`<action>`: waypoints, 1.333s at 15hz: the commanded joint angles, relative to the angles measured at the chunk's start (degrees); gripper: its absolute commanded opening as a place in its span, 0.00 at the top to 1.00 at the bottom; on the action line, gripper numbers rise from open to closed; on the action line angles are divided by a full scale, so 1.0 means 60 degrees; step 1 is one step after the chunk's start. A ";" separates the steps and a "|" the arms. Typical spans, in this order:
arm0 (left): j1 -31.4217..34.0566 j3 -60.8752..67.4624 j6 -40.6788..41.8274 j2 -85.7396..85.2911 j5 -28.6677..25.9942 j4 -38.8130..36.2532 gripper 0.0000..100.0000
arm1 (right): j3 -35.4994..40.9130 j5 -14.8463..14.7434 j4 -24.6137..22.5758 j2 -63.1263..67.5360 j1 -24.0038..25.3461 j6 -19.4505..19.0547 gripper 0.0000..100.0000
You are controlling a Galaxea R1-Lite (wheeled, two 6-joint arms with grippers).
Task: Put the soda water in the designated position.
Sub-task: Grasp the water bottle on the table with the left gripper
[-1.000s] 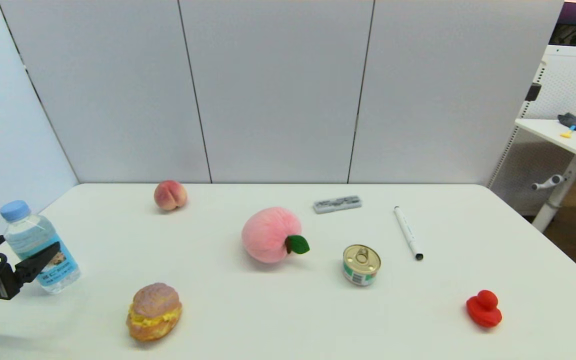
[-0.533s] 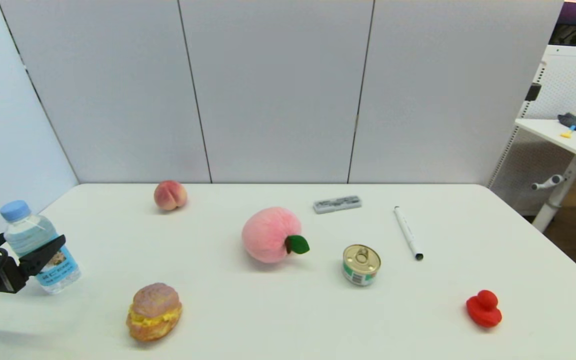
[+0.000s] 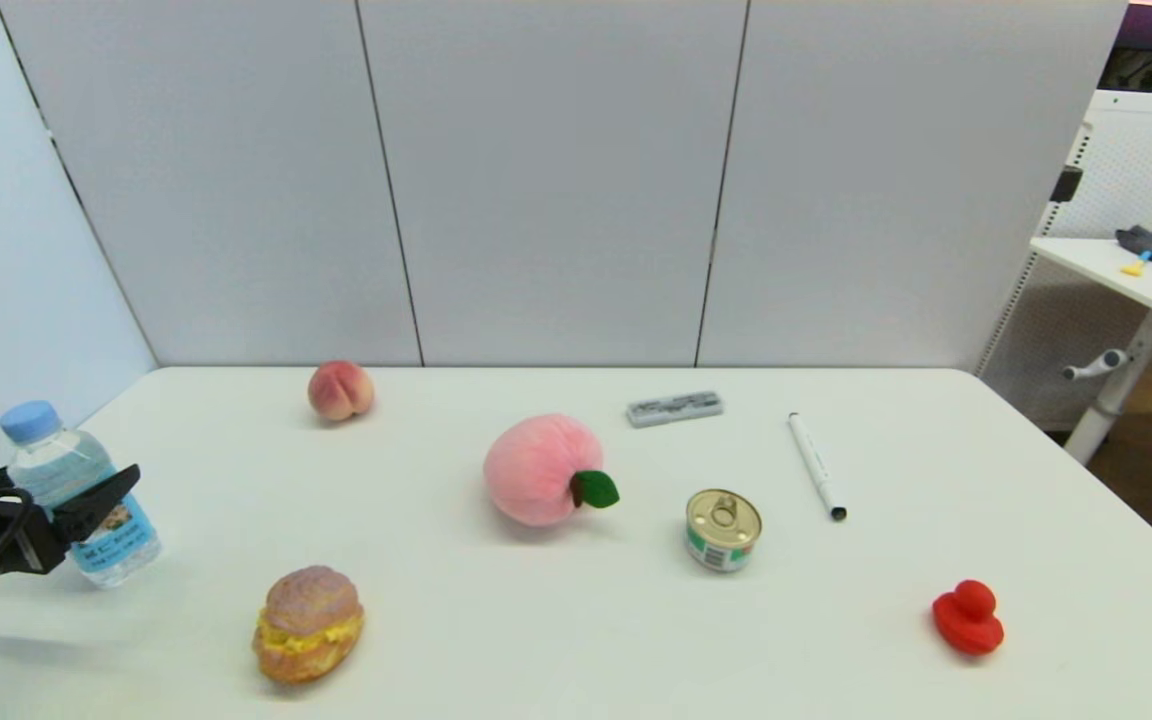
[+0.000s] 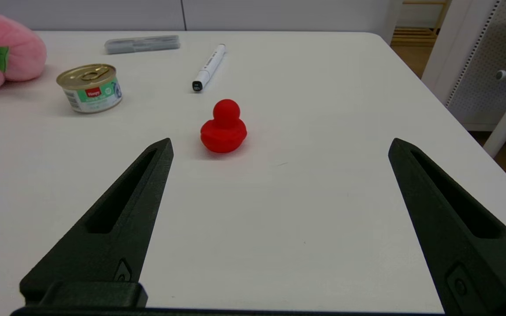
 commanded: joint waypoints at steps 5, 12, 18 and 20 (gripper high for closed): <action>-0.0008 -0.0549 -0.0243 0.0678 -0.0035 -0.0356 0.00 | 0.0002 0.0006 -0.0003 0.0012 0.0002 -0.0003 0.00; -0.0096 -0.0666 -0.0273 0.1058 -0.0049 -0.0590 0.00 | 0.0002 0.0006 -0.0003 0.0012 0.0002 -0.0003 0.00; -0.0111 -0.0636 -0.0273 0.1073 -0.0049 -0.0707 0.00 | 0.0002 0.0006 -0.0003 0.0012 0.0002 -0.0003 0.00; -0.0111 -0.0636 -0.0273 0.1058 -0.0049 -0.0693 1.00 | 0.0002 0.0006 -0.0003 0.0012 0.0002 -0.0003 0.00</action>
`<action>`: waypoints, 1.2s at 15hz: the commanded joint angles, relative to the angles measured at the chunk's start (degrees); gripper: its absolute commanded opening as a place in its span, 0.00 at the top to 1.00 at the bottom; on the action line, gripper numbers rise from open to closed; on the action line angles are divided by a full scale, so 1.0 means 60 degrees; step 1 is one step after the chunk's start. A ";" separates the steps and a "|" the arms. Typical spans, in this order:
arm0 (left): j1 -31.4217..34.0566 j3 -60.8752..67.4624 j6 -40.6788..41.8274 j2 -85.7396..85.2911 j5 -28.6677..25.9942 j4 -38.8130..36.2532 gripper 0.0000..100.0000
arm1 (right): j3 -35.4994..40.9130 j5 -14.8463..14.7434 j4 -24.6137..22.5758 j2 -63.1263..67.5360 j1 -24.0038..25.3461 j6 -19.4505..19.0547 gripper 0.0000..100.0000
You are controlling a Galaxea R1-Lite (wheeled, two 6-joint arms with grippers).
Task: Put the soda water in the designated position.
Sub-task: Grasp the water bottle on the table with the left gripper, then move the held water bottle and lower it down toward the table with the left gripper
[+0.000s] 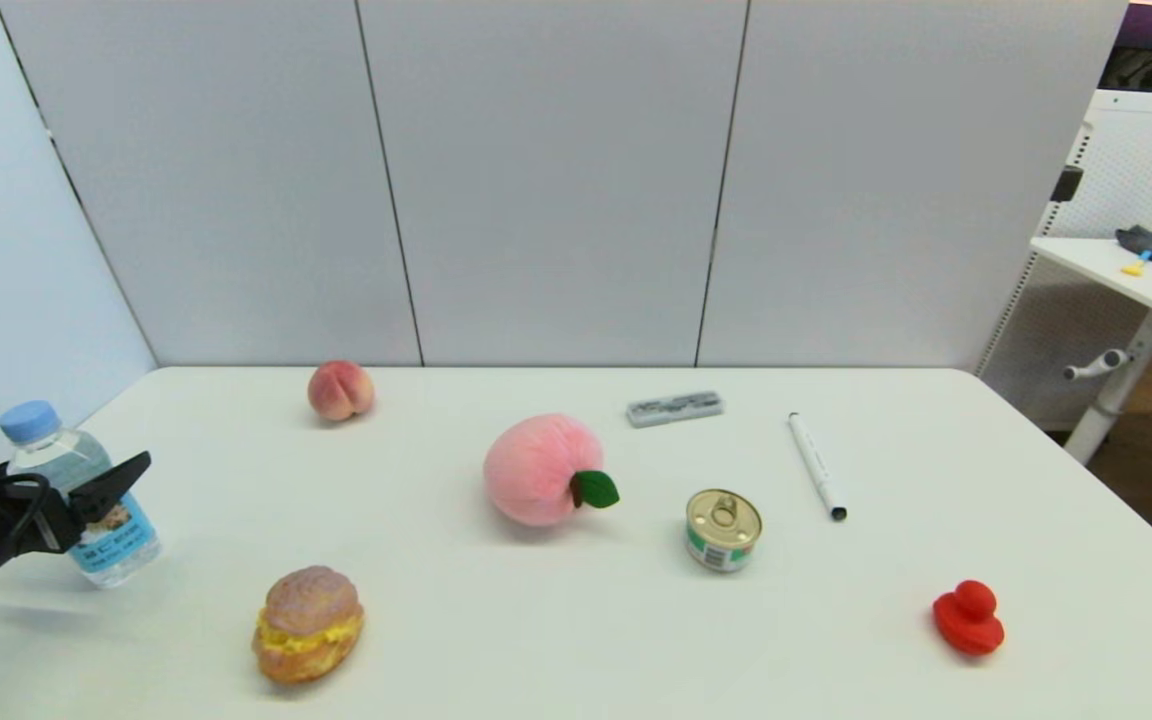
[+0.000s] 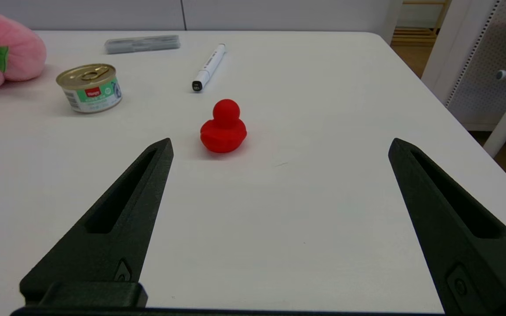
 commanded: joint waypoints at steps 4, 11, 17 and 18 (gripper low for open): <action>0.0001 0.0022 0.0004 -0.0075 -0.0050 -0.0067 1.00 | 0.0002 0.0004 -0.0003 0.0012 0.0002 -0.0003 0.00; -0.0731 -0.0168 -0.0231 -0.1100 0.0009 -0.0023 1.00 | 0.0002 0.0004 -0.0003 0.0012 0.0002 -0.0003 0.00; -0.3295 -0.1487 -0.0494 -0.1408 0.1986 0.0534 1.00 | 0.0002 0.0004 -0.0003 0.0012 0.0002 -0.0003 0.00; -0.3851 -0.1692 -0.0436 -0.1408 0.2748 0.0797 1.00 | 0.0002 0.0004 -0.0003 0.0012 0.0002 -0.0003 0.00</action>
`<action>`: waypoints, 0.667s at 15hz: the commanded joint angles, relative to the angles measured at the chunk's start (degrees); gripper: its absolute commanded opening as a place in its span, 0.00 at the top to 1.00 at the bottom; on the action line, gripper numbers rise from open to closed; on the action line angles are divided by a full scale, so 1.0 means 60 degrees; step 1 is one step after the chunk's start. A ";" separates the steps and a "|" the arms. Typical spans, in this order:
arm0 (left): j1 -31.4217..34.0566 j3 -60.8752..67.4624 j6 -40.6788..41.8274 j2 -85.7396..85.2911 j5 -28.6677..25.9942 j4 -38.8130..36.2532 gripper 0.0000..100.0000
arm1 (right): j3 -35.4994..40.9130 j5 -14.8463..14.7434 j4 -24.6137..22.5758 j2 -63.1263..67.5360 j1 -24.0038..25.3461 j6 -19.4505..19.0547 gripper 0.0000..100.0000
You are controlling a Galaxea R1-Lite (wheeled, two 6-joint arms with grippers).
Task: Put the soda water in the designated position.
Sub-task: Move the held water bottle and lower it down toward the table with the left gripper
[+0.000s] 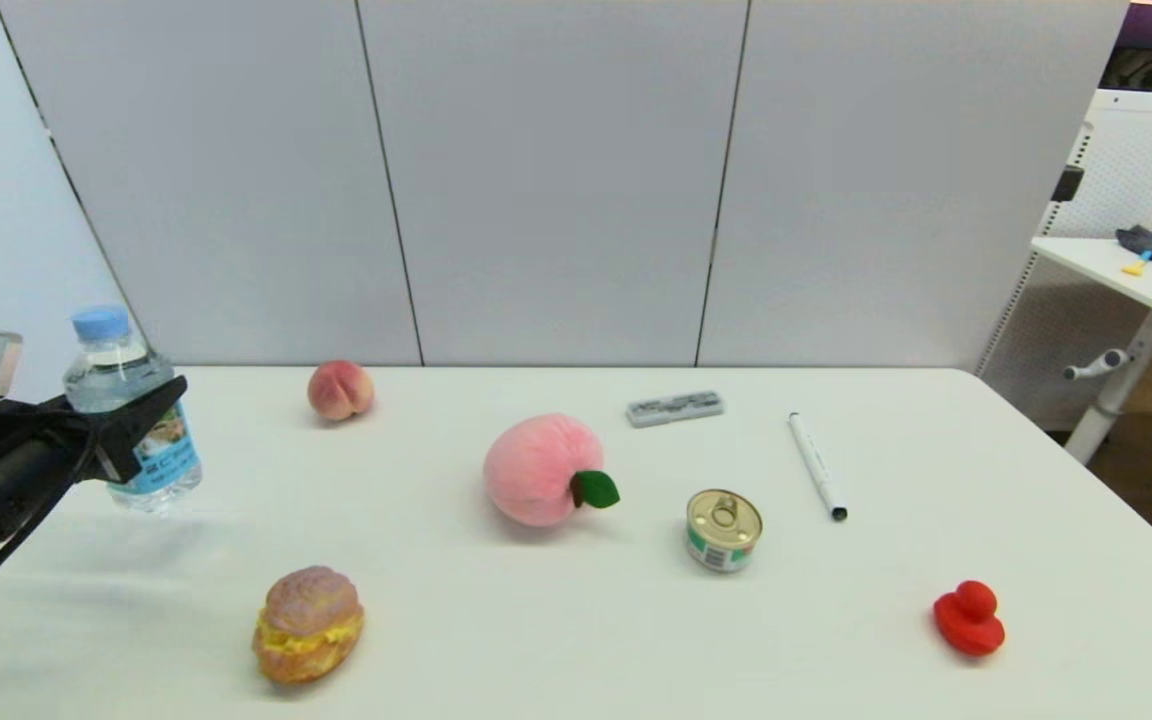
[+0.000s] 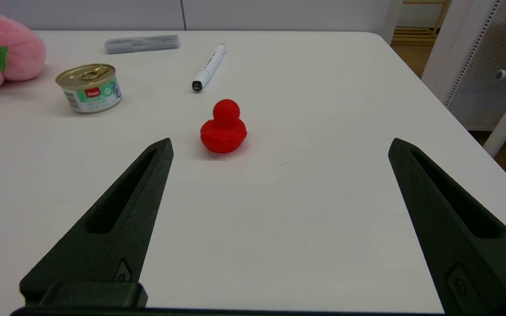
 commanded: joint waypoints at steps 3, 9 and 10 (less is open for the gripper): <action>-0.2976 -0.1018 0.0800 -0.0077 0.4278 0.0719 1.00 | 0.0002 0.0000 -0.0007 0.0012 0.0002 -0.0007 0.00; -0.5716 -0.1516 0.1034 -0.0107 0.6929 0.1598 1.00 | 0.0002 0.0000 -0.0007 0.0012 0.0002 -0.0007 0.00; -0.5599 -0.1648 0.0990 -0.0077 0.5333 0.1554 1.00 | 0.0002 0.0000 -0.0007 0.0012 0.0002 -0.0007 0.00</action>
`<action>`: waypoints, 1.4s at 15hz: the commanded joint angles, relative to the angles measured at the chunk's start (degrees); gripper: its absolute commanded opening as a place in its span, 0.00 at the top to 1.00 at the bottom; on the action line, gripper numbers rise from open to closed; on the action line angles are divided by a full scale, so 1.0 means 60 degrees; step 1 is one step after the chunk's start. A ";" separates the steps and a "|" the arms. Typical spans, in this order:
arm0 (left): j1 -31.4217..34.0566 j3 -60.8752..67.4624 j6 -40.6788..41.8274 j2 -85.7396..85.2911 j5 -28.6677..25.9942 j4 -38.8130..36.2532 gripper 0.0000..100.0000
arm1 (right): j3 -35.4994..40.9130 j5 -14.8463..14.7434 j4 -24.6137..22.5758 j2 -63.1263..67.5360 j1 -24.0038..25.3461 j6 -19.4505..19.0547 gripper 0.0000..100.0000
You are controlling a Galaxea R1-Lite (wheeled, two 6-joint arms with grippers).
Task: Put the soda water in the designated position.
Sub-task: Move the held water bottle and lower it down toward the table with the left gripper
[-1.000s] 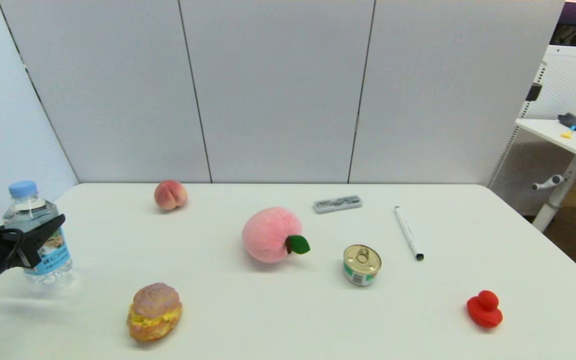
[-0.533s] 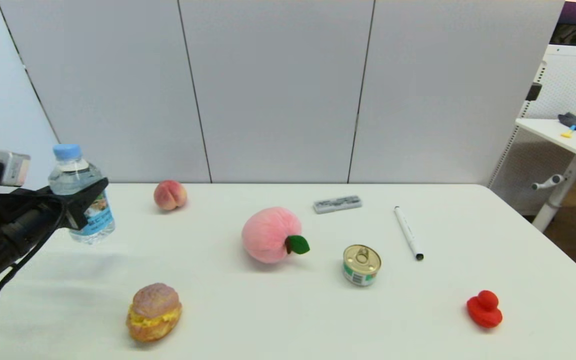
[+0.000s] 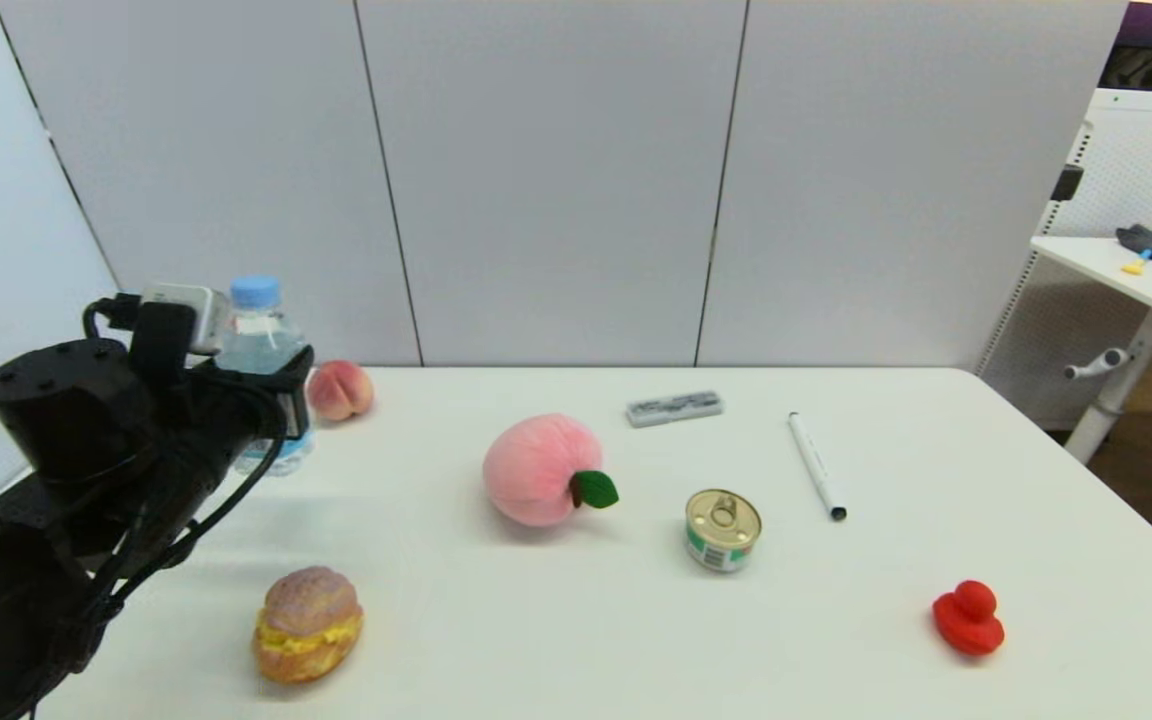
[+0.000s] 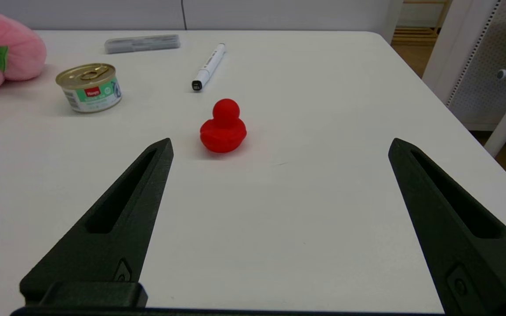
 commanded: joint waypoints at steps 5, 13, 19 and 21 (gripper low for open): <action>0.0806 -0.1420 -0.0912 0.0611 -0.8613 0.0267 1.00 | 0.0002 0.0004 -0.0003 0.0012 0.0002 -0.0003 0.00; 0.2051 -0.1772 -0.3153 0.1724 -1.2451 -0.1080 1.00 | 0.0002 0.0004 -0.0003 0.0012 0.0002 -0.0003 0.00; 0.3369 -0.1831 -0.3065 0.3145 -1.3813 -0.2765 1.00 | 0.0002 0.0004 -0.0003 0.0012 0.0002 -0.0003 0.00; 0.3369 -0.1831 -0.2933 0.3277 -1.3828 -0.2750 1.00 | 0.0002 0.0004 -0.0003 0.0012 0.0002 -0.0003 0.00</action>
